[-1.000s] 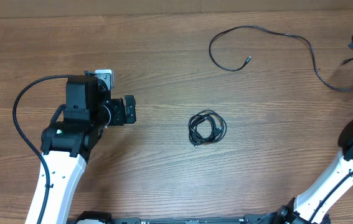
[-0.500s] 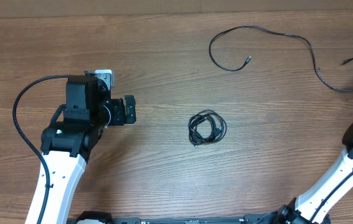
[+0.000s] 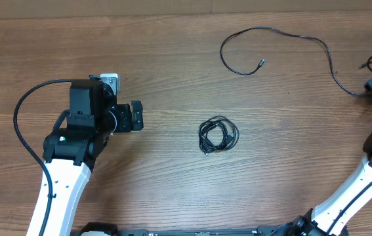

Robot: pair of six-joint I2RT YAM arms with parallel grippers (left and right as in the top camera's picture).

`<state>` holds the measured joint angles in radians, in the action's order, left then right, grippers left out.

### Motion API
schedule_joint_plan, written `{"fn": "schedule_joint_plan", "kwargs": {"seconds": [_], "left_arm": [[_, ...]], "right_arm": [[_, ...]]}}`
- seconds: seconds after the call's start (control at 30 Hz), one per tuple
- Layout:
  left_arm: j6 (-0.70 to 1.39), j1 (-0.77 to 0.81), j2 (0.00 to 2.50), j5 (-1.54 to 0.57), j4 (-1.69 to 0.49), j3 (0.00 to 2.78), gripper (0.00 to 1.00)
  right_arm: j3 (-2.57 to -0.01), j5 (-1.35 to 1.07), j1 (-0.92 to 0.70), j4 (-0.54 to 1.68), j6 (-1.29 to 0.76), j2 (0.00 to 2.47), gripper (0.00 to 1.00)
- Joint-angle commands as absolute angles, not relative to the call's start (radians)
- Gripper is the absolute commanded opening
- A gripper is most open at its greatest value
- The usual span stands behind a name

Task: Untangle cables

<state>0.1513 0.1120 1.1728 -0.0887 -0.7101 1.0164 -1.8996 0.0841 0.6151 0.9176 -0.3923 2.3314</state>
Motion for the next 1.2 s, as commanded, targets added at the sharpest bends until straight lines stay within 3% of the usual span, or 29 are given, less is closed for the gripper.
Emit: {"fn": "schedule_joint_plan", "kwargs": {"seconds": [0.0, 0.1, 0.27, 0.57, 0.73, 1.03, 1.07, 1.13, 1.17], "left_arm": [[0.158, 0.118, 1.174, -0.078, -0.706, 1.034, 1.0], [0.158, 0.118, 1.174, -0.078, -0.706, 1.034, 0.99], [0.157, 0.118, 1.174, -0.078, -0.705, 1.034, 0.99], [0.158, 0.118, 1.185, -0.078, -0.699, 1.034, 1.0], [0.158, 0.118, 1.195, -0.078, -0.7, 1.034, 1.0], [0.159, 0.118, 1.203, -0.078, -0.698, 1.034, 0.99], [0.159, 0.118, 1.203, -0.078, -0.698, 1.034, 1.0], [0.158, 0.118, 1.203, -0.078, -0.698, 1.034, 1.0], [0.158, 0.118, 1.203, -0.078, -0.698, 1.034, 0.99]], "right_arm": [[-1.882, 0.022, 0.617, 0.878, -0.397, 2.335, 0.25], [-1.888, 0.024, 0.618, 0.842, -0.389, 2.335, 0.04], [-2.036, -0.019, 0.629, 0.859, -0.336, 2.332, 0.04], [-2.421, -0.45, 0.608, 0.945, 0.009, 2.331, 0.04], [-2.425, -0.656, 0.584, 0.942, 0.108, 2.333, 0.04], [-2.324, -0.59, 0.488, 0.931, 0.216, 2.334, 0.04], [-2.311, -0.545, 0.482, 0.918, 0.204, 2.335, 0.05], [-2.292, -0.392, 0.474, 0.889, 0.117, 2.335, 0.58], [-2.288, -0.301, 0.473, 0.882, 0.052, 2.335, 0.59]]}}
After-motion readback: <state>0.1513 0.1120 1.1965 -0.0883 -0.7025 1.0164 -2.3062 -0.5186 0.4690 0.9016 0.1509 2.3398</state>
